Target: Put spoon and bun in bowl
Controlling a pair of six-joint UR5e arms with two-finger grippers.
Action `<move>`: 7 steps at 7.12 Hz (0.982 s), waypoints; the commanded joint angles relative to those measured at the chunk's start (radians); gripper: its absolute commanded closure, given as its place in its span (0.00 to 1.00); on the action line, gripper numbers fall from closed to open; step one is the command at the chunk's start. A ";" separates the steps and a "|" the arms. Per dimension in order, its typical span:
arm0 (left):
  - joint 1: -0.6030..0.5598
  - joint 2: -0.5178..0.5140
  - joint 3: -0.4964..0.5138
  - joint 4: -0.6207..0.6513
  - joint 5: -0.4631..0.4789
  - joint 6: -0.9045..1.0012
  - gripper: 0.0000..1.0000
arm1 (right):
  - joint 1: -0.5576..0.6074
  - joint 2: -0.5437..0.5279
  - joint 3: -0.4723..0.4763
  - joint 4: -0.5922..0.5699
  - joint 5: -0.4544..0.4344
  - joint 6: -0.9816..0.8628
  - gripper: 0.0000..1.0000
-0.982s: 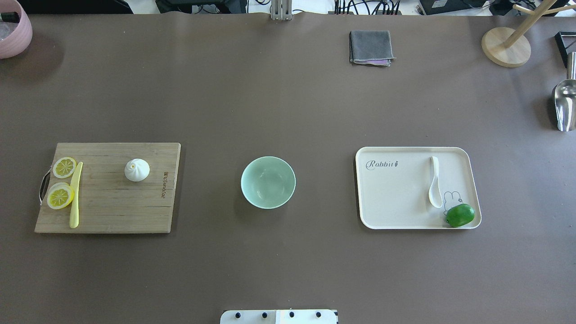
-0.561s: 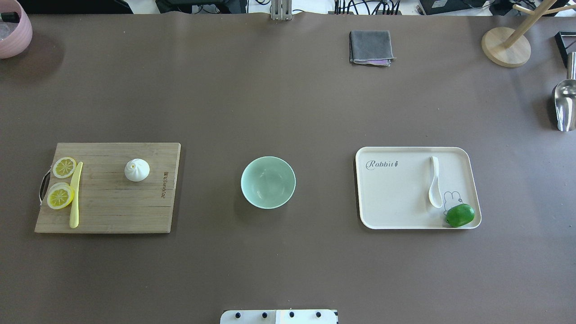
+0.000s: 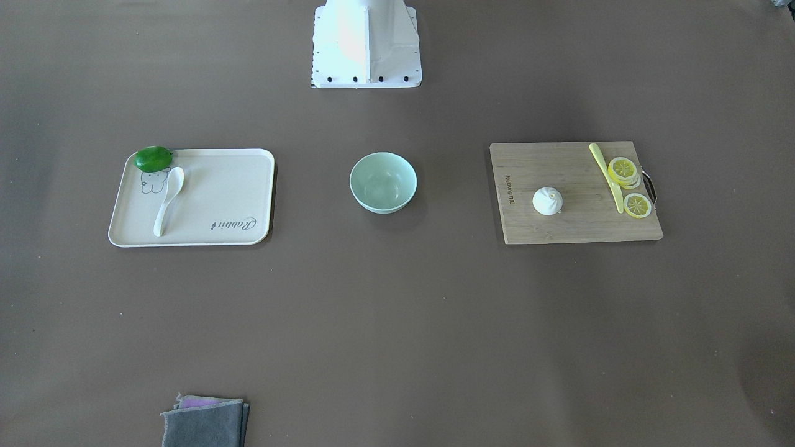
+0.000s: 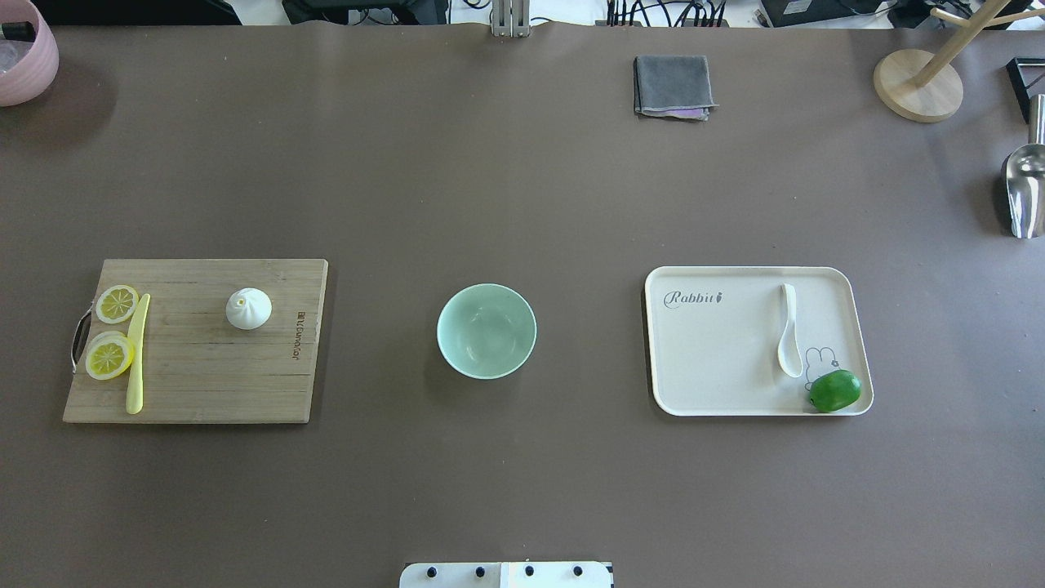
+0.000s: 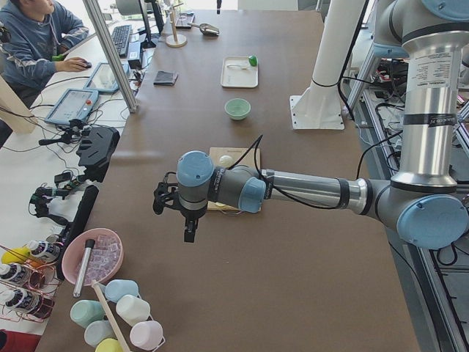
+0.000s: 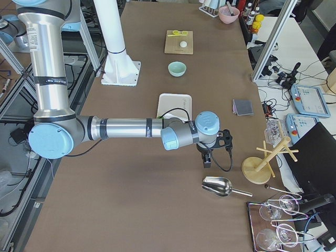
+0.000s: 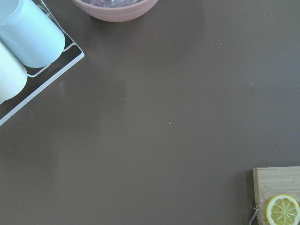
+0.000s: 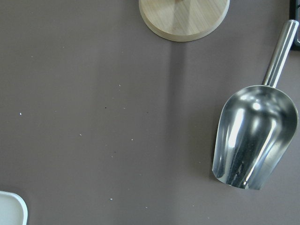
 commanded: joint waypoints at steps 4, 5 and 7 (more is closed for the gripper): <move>0.035 0.007 0.026 -0.135 0.001 -0.003 0.02 | -0.422 0.050 0.109 0.254 -0.155 0.686 0.00; 0.039 0.007 0.032 -0.136 0.001 -0.003 0.02 | -0.486 0.062 0.109 0.253 -0.172 0.738 0.00; 0.041 0.007 0.041 -0.136 0.002 -0.003 0.02 | -0.589 0.056 0.103 0.250 -0.217 0.745 0.07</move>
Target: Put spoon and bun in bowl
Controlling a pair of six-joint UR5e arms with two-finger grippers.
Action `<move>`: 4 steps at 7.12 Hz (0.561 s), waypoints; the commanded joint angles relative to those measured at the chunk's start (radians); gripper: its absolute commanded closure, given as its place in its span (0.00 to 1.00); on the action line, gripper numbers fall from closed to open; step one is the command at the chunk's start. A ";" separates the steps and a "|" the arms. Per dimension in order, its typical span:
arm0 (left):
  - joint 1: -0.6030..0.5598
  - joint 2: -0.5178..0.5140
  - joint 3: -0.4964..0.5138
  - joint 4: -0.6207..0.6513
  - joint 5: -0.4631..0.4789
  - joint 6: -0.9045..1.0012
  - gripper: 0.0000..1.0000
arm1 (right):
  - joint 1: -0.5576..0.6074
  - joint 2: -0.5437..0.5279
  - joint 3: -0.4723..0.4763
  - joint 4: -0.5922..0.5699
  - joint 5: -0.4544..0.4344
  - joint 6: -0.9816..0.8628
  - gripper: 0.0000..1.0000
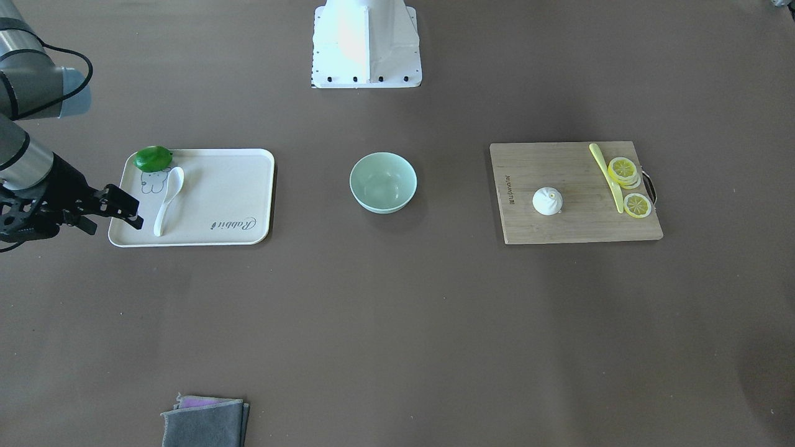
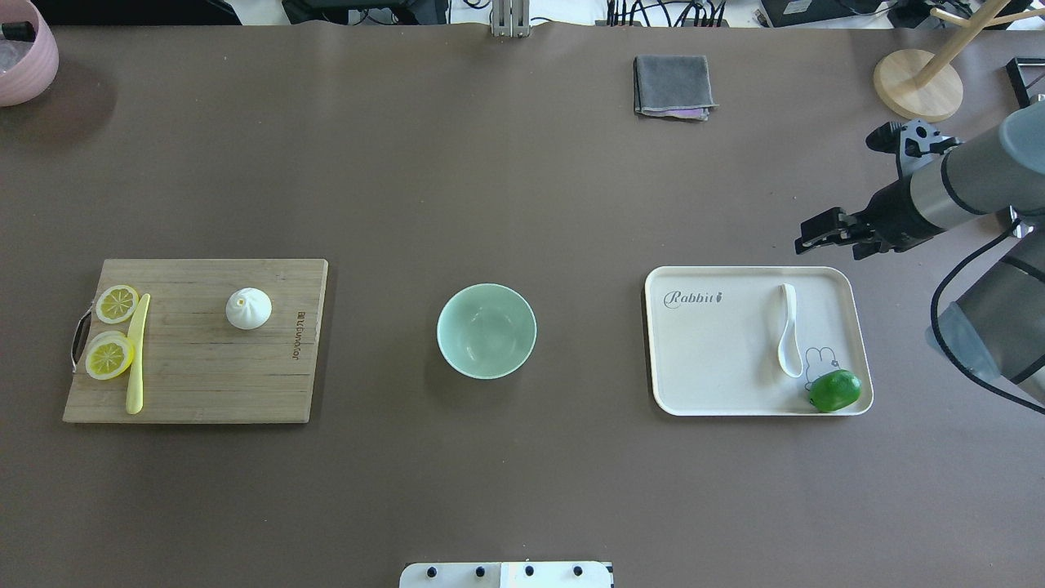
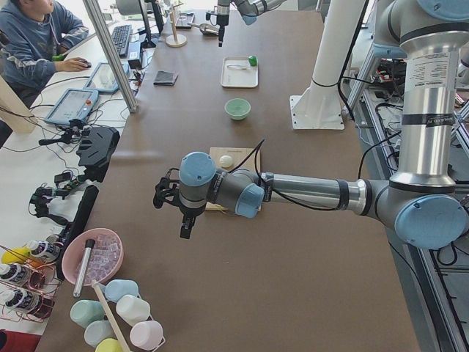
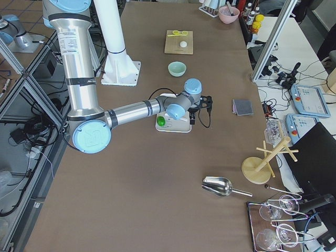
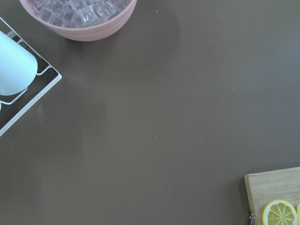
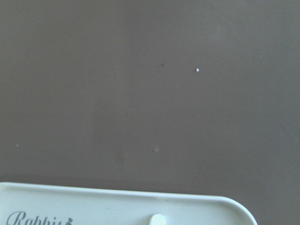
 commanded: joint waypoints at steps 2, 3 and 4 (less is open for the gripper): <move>0.001 0.000 0.010 0.000 0.001 0.000 0.02 | -0.136 0.004 0.004 0.003 -0.091 0.160 0.28; 0.003 -0.002 0.013 0.000 0.001 0.000 0.02 | -0.144 -0.005 0.002 0.003 -0.097 0.160 0.43; 0.003 -0.002 0.013 0.000 -0.001 0.000 0.02 | -0.143 -0.010 0.004 0.003 -0.093 0.160 0.44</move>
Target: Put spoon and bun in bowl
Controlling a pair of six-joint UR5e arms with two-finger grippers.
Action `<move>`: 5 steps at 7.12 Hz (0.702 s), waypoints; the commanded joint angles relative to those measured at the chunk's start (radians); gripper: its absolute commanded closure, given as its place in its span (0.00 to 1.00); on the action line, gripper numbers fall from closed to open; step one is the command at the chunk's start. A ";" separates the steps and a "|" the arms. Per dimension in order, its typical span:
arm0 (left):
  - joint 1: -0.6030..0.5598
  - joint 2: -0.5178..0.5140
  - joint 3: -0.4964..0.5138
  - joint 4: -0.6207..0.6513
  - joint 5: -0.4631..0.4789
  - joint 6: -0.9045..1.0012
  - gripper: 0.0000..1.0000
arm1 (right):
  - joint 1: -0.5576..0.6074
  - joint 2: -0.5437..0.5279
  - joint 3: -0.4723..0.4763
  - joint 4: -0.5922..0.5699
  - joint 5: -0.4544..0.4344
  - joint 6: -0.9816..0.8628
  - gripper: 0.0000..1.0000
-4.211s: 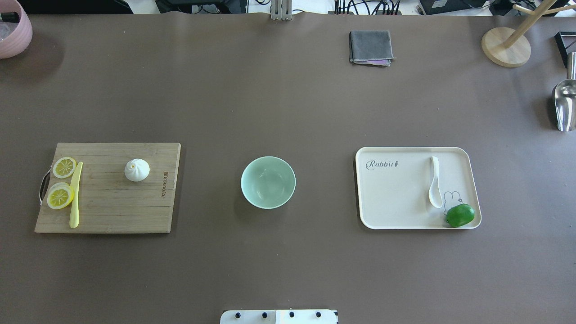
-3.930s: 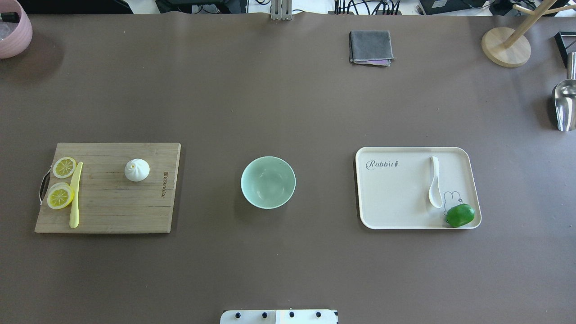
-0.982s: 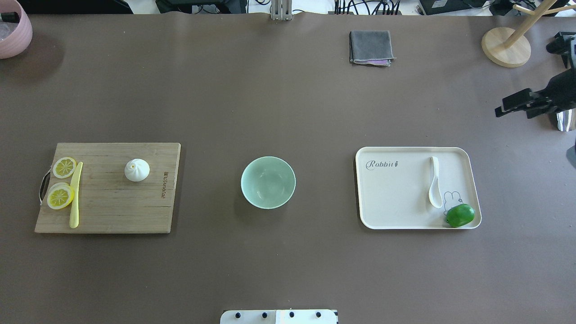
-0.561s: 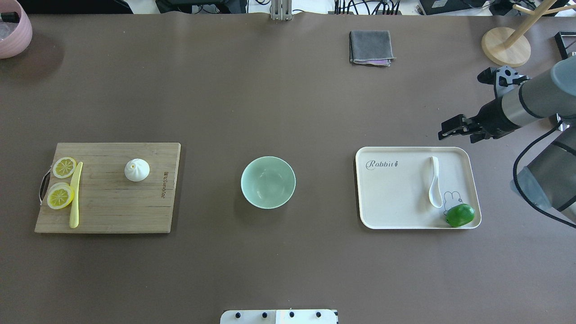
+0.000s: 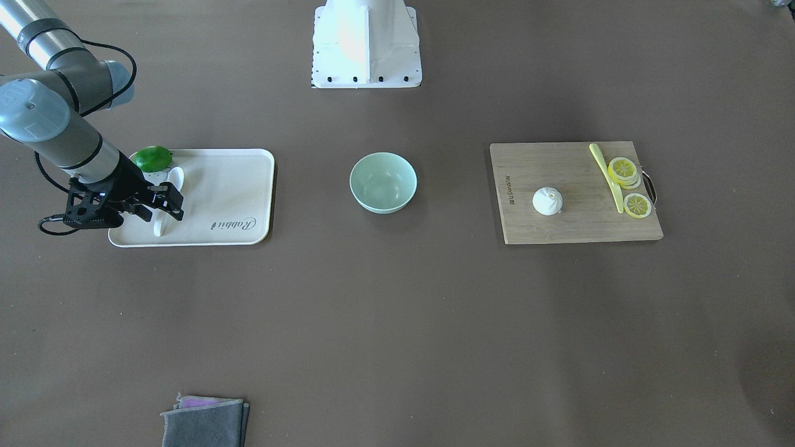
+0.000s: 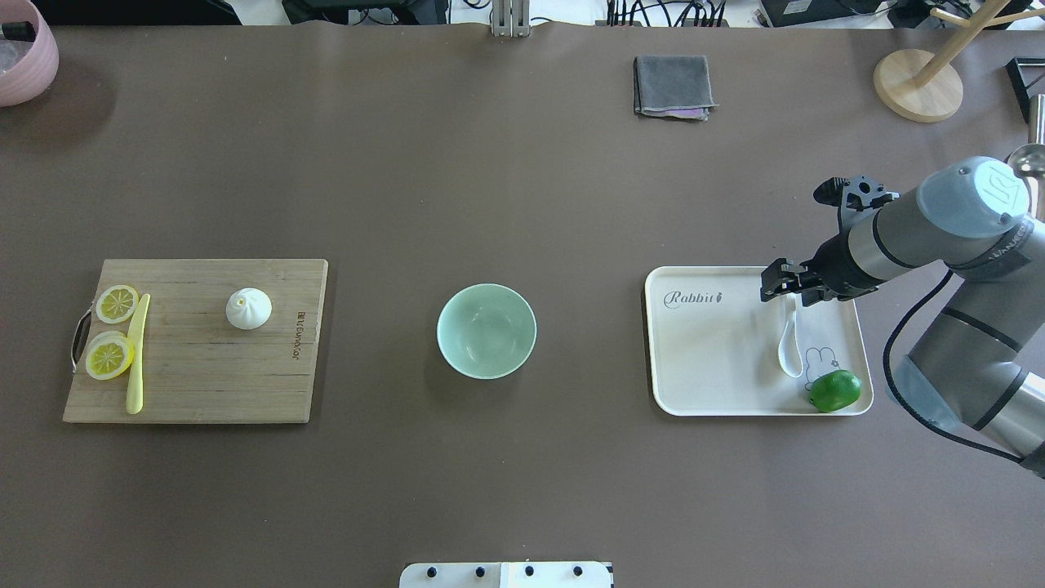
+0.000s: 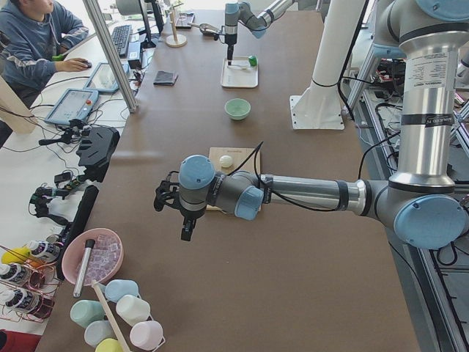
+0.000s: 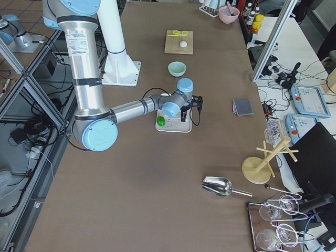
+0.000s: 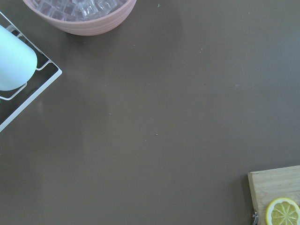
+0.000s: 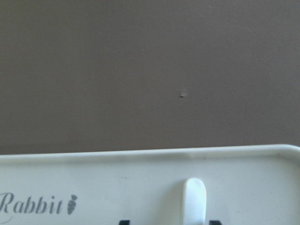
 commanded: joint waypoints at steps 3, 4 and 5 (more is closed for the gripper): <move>0.001 -0.001 0.001 0.000 -0.001 -0.002 0.02 | -0.016 -0.017 0.003 -0.001 -0.010 0.005 0.45; 0.001 -0.001 0.001 0.000 -0.001 -0.002 0.02 | -0.014 -0.029 0.006 -0.001 -0.012 0.005 0.59; 0.001 -0.002 0.001 0.000 -0.001 -0.002 0.02 | -0.016 -0.032 0.009 0.000 -0.012 0.008 1.00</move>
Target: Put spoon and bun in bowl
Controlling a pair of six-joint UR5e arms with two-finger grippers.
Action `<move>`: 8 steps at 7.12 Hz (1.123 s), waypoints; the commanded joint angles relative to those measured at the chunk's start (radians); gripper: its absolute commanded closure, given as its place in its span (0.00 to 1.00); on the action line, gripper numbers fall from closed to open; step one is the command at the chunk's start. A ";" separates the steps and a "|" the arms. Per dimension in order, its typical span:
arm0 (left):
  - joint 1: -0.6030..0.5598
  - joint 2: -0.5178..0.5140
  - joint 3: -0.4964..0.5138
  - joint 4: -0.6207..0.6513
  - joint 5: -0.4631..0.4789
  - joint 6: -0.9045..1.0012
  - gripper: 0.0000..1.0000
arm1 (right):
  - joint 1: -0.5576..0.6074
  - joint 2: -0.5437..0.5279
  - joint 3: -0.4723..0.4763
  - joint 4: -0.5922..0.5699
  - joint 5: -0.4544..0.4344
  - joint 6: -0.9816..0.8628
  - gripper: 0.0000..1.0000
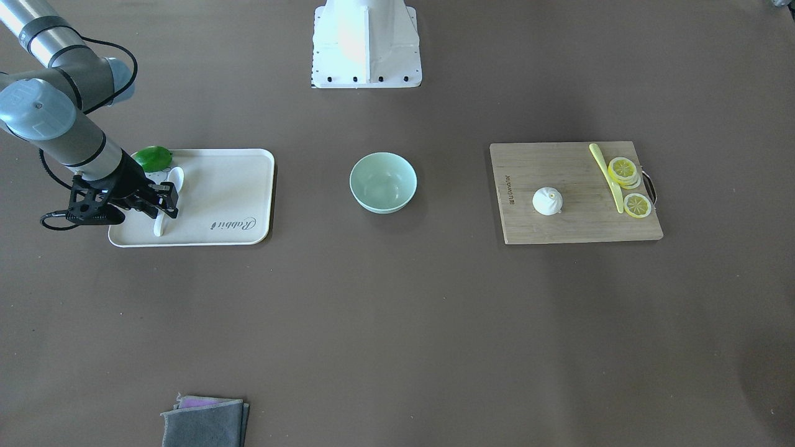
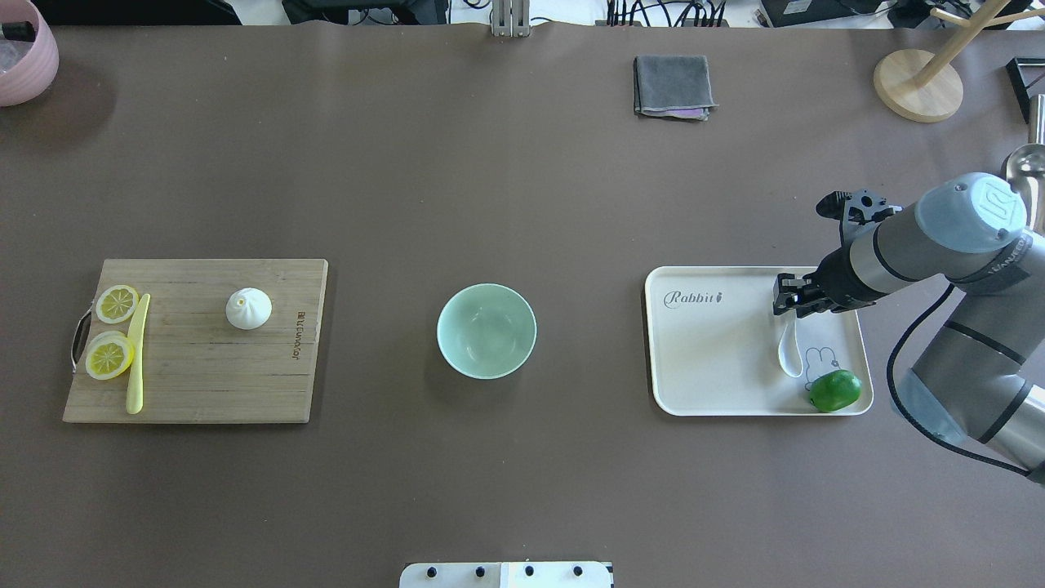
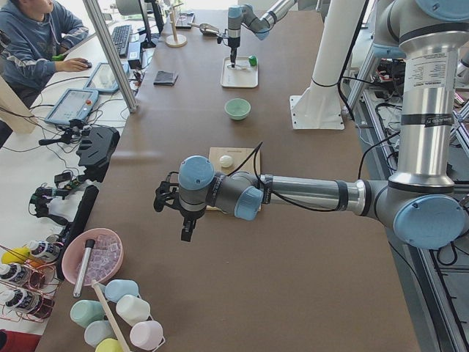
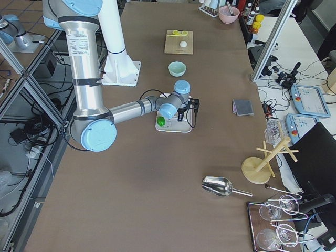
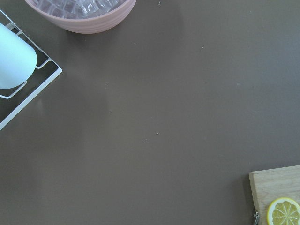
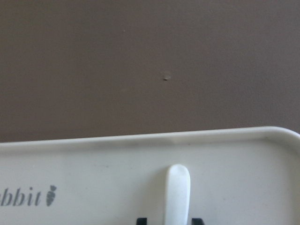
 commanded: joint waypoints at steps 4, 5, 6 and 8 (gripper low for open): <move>0.006 -0.012 -0.001 0.002 0.000 0.000 0.02 | -0.006 0.018 0.031 -0.029 -0.013 0.020 1.00; 0.030 -0.024 -0.005 0.000 -0.002 -0.012 0.02 | -0.010 0.107 0.052 -0.118 -0.019 0.159 1.00; 0.104 -0.057 -0.017 -0.024 0.000 -0.155 0.02 | -0.054 0.214 0.086 -0.234 -0.060 0.303 1.00; 0.265 -0.120 -0.020 -0.161 0.014 -0.531 0.02 | -0.166 0.436 0.105 -0.456 -0.190 0.526 1.00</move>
